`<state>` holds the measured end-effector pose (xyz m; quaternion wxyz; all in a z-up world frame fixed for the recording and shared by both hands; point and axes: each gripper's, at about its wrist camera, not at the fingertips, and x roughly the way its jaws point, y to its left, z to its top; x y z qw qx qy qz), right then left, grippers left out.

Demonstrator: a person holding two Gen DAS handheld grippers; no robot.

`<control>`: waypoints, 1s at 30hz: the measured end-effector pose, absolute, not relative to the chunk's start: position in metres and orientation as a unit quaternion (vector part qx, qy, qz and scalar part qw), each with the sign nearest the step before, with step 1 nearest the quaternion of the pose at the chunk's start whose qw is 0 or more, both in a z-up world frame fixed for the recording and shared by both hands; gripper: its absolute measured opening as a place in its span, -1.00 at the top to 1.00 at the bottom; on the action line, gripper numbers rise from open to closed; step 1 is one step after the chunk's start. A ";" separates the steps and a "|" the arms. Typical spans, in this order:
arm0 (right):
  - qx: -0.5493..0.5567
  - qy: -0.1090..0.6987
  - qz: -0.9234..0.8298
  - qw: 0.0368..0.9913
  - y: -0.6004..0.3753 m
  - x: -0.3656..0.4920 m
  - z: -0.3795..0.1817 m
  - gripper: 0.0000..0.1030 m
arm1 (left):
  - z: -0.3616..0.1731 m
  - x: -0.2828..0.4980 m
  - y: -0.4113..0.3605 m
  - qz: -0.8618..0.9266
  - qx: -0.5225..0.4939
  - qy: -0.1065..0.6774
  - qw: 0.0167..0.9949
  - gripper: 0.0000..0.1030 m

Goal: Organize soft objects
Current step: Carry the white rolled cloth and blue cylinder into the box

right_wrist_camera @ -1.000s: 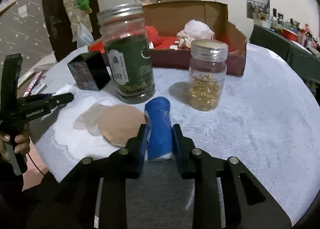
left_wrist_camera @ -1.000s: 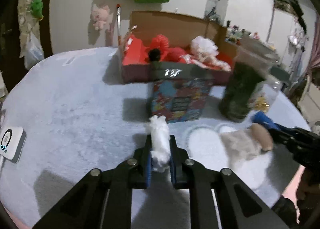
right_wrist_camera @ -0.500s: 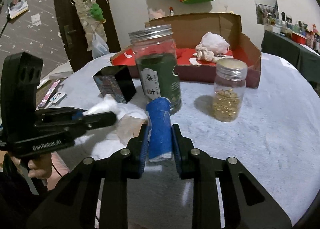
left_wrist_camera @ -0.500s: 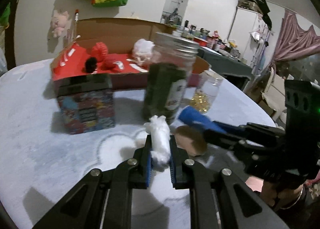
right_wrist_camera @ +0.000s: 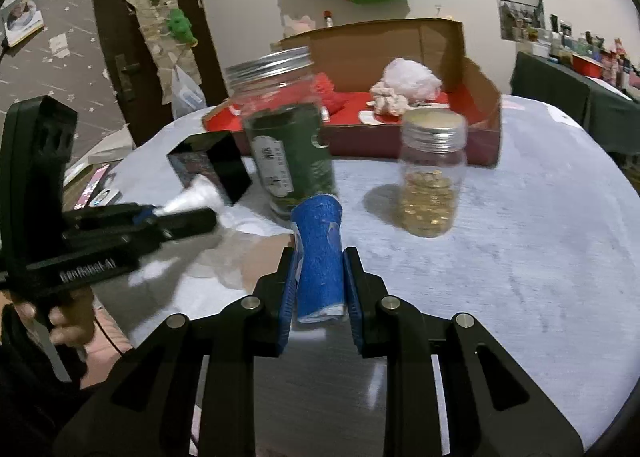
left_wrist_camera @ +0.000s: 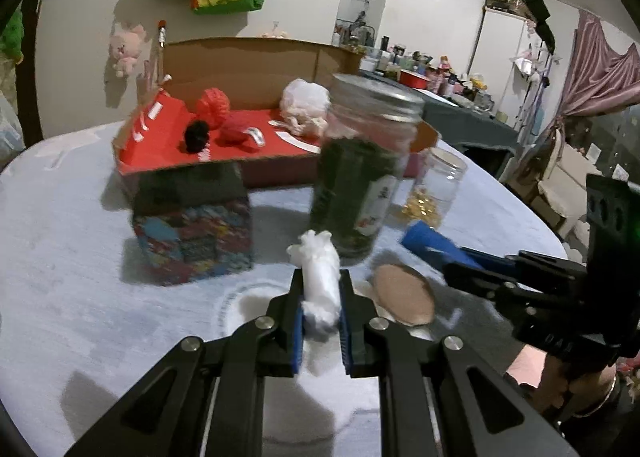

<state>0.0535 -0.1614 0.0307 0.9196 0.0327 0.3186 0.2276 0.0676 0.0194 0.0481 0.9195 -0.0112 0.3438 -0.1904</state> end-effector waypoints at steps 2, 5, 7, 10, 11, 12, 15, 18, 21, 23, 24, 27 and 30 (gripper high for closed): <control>0.033 0.324 0.218 0.920 -0.168 0.055 0.030 0.57 | 0.055 0.069 0.023 -0.186 -0.002 0.342 0.921 0.72; 0.029 0.329 0.203 0.922 -0.176 0.056 0.029 0.57 | 0.065 0.071 0.024 -0.187 0.014 0.337 0.922 0.72; 0.027 0.333 0.195 0.922 -0.182 0.056 0.028 0.57 | 0.071 0.073 0.022 -0.186 0.029 0.334 0.924 0.72; 0.020 0.337 0.180 0.924 -0.192 0.057 0.028 0.57 | 0.079 0.079 0.021 -0.191 0.045 0.332 0.923 0.72; 0.018 0.338 0.176 0.924 -0.196 0.057 0.027 0.57 | 0.082 0.081 0.021 -0.191 0.050 0.333 0.922 0.72; 0.017 0.339 0.171 0.925 -0.201 0.058 0.028 0.57 | 0.084 0.084 0.021 -0.190 0.058 0.332 0.922 0.72; 0.013 0.341 0.157 0.927 -0.214 0.062 0.029 0.57 | 0.091 0.095 0.021 -0.186 0.078 0.332 0.922 0.72; 0.009 0.342 0.144 0.929 -0.227 0.067 0.032 0.57 | 0.095 0.110 0.024 -0.191 0.090 0.339 0.917 0.72; 0.002 0.340 0.135 0.931 -0.240 0.076 0.037 0.57 | 0.098 0.127 0.025 -0.198 0.102 0.350 0.910 0.72; 0.004 0.340 0.138 0.930 -0.248 0.083 0.042 0.57 | 0.101 0.139 0.026 -0.210 0.109 0.357 0.904 0.72; 0.004 0.339 0.138 0.930 -0.252 0.088 0.046 0.57 | 0.102 0.143 0.025 -0.213 0.112 0.358 0.902 0.72; 0.001 0.338 0.144 0.930 -0.259 0.100 0.057 0.57 | 0.107 0.158 0.023 -0.227 0.125 0.366 0.894 0.72; -0.001 0.338 0.159 0.928 -0.262 0.113 0.069 0.57 | 0.113 0.177 0.019 -0.247 0.130 0.373 0.885 0.72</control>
